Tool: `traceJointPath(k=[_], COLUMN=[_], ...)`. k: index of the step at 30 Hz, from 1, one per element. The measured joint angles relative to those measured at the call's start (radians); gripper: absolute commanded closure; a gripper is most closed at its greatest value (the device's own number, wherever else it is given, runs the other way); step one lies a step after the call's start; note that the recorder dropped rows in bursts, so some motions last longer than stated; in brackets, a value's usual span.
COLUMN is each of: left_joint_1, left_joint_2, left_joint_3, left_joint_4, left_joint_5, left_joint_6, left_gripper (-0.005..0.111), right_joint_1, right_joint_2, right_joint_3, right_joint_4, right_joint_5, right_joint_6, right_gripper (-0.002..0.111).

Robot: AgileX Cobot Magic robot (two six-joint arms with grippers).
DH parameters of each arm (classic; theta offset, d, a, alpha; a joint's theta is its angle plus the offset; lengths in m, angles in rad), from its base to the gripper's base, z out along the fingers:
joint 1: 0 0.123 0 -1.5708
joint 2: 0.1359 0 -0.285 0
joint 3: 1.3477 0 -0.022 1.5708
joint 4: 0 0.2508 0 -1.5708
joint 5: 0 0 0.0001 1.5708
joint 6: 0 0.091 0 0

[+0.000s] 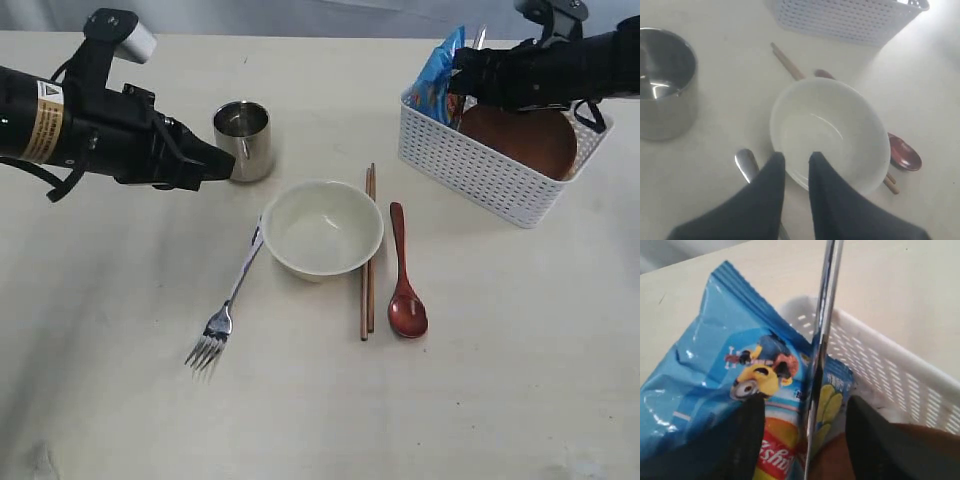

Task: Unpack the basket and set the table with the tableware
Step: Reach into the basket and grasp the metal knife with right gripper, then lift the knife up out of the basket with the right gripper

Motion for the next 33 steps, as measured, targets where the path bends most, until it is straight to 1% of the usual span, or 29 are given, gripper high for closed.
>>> traceJointPath(k=[3, 8, 24, 27, 33], left_joint_1=[0.000, 0.000, 0.000, 0.000, 0.000], left_joint_2=[0.000, 0.000, 0.000, 0.000, 0.000], left_joint_3=[0.000, 0.000, 0.000, 0.000, 0.000], left_joint_4=[0.000, 0.000, -0.006, -0.006, -0.006], left_joint_5=[-0.012, -0.047, -0.074, -0.074, -0.074], left_joint_6=[0.000, 0.000, 0.000, 0.000, 0.000], left_gripper=[0.089, 0.089, 0.089, 0.089, 0.089], right_joint_1=[0.032, 0.051, 0.051, 0.051, 0.051], right_joint_2=[0.000, 0.000, 0.010, 0.010, 0.010], right_joint_3=[-0.004, -0.009, -0.012, -0.012, -0.012], right_joint_4=[0.002, 0.004, 0.007, 0.007, 0.007], right_joint_5=[-0.064, -0.088, -0.116, -0.116, -0.116], right_joint_6=[0.003, 0.010, 0.031, 0.031, 0.031], right_gripper=[0.071, 0.071, 0.072, 0.079, 0.102])
